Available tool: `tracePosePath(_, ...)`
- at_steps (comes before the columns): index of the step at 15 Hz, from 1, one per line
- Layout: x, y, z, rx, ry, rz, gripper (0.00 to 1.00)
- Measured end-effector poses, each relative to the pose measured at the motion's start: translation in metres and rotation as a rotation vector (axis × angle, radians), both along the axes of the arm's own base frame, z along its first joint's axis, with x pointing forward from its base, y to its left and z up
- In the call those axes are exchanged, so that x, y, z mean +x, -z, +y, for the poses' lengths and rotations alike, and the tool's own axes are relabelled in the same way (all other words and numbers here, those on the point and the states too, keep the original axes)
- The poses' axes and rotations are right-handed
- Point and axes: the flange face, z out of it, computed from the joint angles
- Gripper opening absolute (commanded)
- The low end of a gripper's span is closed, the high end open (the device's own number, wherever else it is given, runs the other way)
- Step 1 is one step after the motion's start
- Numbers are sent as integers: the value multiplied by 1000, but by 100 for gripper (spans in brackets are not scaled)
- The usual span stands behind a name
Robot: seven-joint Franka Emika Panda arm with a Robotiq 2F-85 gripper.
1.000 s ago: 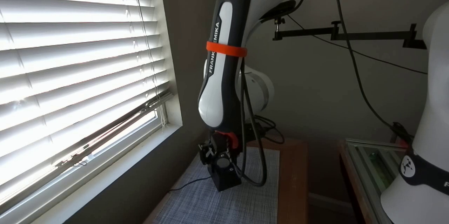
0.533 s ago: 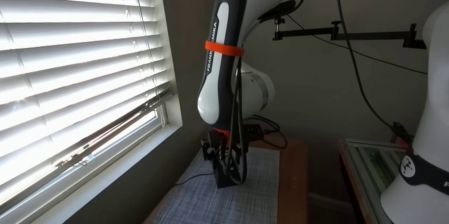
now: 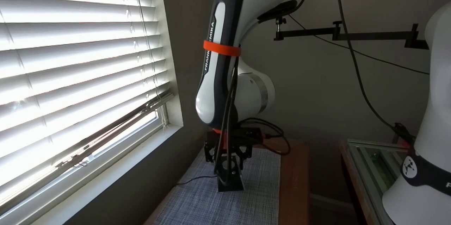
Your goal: Twist the clock
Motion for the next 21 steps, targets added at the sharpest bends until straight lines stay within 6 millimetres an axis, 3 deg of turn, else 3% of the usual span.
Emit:
tracePosePath(10,7,10,-6,10,169,16,55)
tracePosePath(21,22,21,-9,23,235,30,55)
